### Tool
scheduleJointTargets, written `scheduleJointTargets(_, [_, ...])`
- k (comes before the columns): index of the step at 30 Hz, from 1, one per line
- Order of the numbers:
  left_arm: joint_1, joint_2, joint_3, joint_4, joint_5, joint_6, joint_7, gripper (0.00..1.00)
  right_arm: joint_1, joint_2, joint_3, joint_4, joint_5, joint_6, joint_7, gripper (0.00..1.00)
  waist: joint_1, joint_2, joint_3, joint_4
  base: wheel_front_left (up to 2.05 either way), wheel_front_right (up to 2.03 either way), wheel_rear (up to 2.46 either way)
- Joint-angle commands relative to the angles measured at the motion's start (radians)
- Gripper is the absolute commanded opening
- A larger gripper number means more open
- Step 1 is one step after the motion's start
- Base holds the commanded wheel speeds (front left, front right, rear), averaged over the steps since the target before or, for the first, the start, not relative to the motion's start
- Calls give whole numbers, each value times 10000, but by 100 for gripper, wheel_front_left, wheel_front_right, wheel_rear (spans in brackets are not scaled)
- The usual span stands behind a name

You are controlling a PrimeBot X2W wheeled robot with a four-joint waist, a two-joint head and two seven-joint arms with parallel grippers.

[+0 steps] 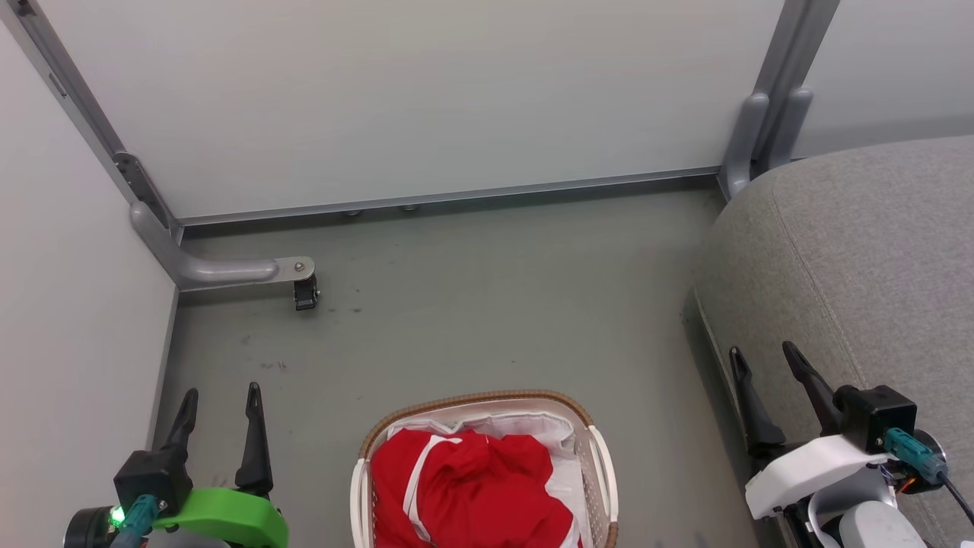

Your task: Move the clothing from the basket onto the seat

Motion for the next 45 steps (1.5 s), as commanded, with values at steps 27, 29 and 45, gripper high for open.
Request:
scheduleJointTargets(27, [-1164,-551,-600,207,1929,-416,-552,100,-1055,105,253,-425,-1788,1,-548,100,0,0,2395,-912,0,0,0])
scheduleJointTargets(29, [-1408,-616,-792,421,1779,-475,-517,100,-1215,119,313,-444,-1646,1,-543,100,0,0,2757,-1025,0,0,0])
scheduleJointTargets(45, [-3495,-669,-1848,2374,1654,-702,-517,100,-2475,-51,793,-951,-894,-1,-543,100,0,0,5584,-1749,0,0,0])
